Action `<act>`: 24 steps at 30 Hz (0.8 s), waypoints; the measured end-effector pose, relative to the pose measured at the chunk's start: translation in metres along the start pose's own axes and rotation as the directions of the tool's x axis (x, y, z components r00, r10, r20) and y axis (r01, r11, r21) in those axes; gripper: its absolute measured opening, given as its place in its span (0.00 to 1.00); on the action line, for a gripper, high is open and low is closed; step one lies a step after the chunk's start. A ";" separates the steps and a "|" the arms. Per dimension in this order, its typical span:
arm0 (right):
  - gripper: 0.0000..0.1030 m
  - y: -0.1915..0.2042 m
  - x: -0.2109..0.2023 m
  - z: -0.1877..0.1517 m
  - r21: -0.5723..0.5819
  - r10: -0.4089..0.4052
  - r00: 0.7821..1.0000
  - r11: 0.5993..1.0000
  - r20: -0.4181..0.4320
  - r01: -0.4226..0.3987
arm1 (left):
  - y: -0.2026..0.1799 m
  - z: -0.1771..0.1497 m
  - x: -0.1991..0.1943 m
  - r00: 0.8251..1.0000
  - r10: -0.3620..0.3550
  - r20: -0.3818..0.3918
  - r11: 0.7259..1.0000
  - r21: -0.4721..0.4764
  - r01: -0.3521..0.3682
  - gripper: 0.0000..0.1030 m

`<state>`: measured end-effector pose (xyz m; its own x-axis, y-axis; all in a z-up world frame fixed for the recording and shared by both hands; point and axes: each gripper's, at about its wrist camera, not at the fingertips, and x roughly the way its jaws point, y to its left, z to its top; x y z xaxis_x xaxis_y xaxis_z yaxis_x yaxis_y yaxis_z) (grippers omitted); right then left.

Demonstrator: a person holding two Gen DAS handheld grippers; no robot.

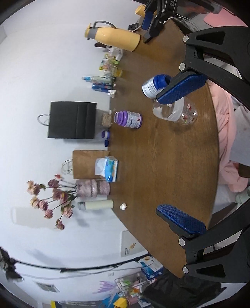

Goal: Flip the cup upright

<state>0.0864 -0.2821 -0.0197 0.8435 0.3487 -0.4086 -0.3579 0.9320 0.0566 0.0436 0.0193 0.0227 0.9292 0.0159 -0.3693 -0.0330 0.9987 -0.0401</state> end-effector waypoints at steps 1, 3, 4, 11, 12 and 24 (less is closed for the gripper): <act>0.82 0.003 -0.010 -0.005 -0.002 -0.001 1.000 1.000 0.019 0.001 | -0.003 -0.007 -0.011 1.000 0.004 0.016 1.000 0.008 -0.004 1.00; 0.82 0.014 -0.033 -0.021 -0.020 -0.043 0.998 0.999 0.048 0.044 | -0.006 -0.021 -0.033 0.998 0.008 0.056 0.999 0.038 -0.010 1.00; 0.82 0.018 -0.040 -0.028 -0.036 -0.057 0.997 0.998 0.049 0.059 | -0.006 -0.030 -0.045 0.997 0.000 0.074 0.999 0.048 -0.003 1.00; 0.82 0.047 -0.079 -0.054 -0.081 0.000 0.991 0.997 0.137 0.011 | 0.001 -0.035 -0.071 0.991 -0.015 0.133 1.000 0.022 0.013 1.00; 0.82 0.047 -0.079 -0.053 -0.076 -0.001 0.990 0.997 0.140 0.012 | 0.000 -0.034 -0.070 0.991 -0.016 0.131 1.000 0.028 0.012 1.00; 0.82 0.040 -0.068 -0.054 -0.023 0.015 0.994 1.000 0.112 -0.013 | 0.002 -0.035 -0.070 0.992 -0.033 0.120 0.999 0.026 0.030 1.00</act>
<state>-0.0075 -0.2737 -0.0390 0.8776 0.3716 -0.3028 -0.3775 0.9251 0.0410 -0.0341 0.0181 0.0156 0.9672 -0.0112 -0.2537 0.0044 0.9996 -0.0273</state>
